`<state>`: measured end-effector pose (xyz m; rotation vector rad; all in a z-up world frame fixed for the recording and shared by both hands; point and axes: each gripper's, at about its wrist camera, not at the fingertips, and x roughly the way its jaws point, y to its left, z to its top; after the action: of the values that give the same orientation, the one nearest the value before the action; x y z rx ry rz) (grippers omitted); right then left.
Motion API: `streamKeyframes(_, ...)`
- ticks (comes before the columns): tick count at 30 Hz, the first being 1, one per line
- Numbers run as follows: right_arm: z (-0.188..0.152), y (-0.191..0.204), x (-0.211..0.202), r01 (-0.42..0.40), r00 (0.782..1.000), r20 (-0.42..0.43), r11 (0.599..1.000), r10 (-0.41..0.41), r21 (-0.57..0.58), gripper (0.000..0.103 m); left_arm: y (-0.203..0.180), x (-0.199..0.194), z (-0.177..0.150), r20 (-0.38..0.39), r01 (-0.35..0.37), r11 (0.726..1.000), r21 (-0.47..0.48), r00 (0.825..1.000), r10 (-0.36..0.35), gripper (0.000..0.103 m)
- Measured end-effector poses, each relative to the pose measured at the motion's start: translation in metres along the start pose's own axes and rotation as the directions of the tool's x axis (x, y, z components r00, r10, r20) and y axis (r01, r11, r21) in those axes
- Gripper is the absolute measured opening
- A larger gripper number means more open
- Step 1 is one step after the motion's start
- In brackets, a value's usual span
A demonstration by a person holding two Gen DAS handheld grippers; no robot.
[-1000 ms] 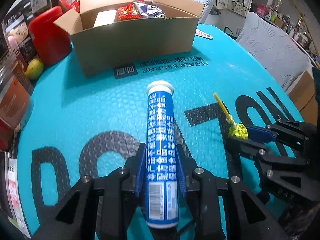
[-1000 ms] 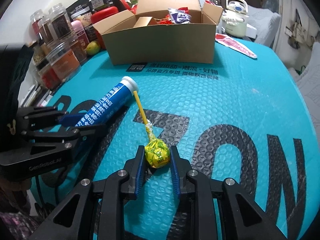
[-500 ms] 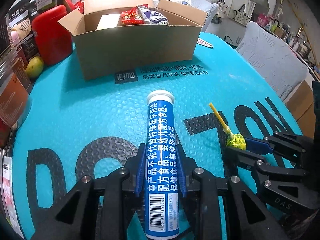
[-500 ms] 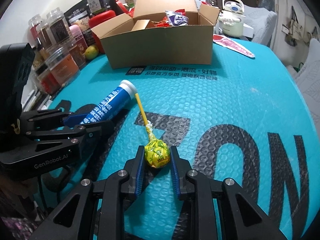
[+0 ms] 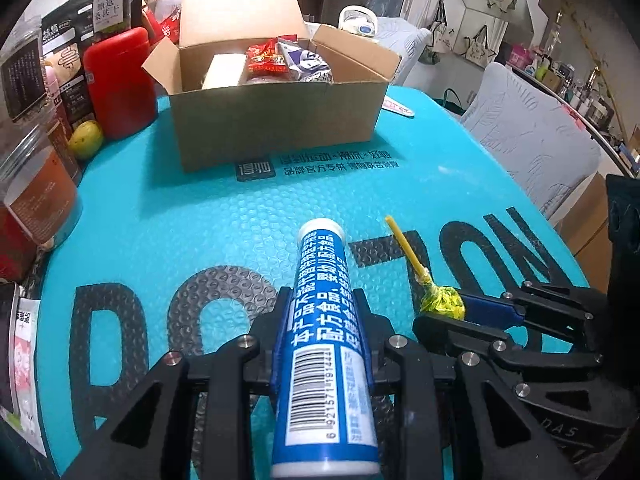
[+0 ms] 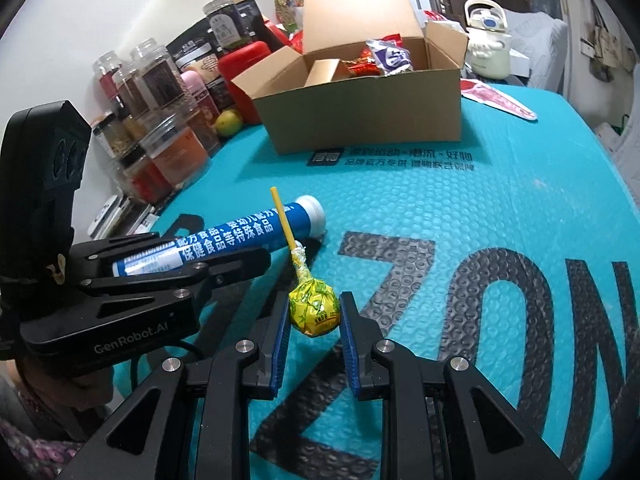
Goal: Organize snacks
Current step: 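Lift the blue tube with the left tool while the right tool lifts the lollipop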
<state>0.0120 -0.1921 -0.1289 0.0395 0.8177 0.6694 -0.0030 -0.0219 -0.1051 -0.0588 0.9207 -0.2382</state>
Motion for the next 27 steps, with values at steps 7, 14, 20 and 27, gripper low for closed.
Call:
streamKeyframes(7,-0.008,-0.001,-0.001,0.021,1.0,-0.02,1.0,-0.021,0.008,0.024,0.009,0.017,-0.011,-0.082,-0.018,0.999,-0.034,0.997,0.016,0.028)
streamKeyframes(14,-0.009,-0.011,0.006,0.029,0.998,-0.05,0.999,-0.027,0.032,0.024,0.003,0.025,-0.007,-0.073,-0.053,0.999,0.011,0.996,0.054,0.028)
streamKeyframes(20,-0.004,-0.02,0.01,0.042,0.997,-0.06,0.998,-0.039,0.047,0.024,-0.004,0.032,-0.001,-0.062,-0.079,0.995,0.053,0.995,0.082,0.032)
streamKeyframes(27,0.0,-0.026,0.015,0.045,0.997,-0.067,0.997,-0.041,0.06,0.024,0.006,0.035,0.005,-0.044,-0.053,0.999,0.006,0.998,0.053,0.028)
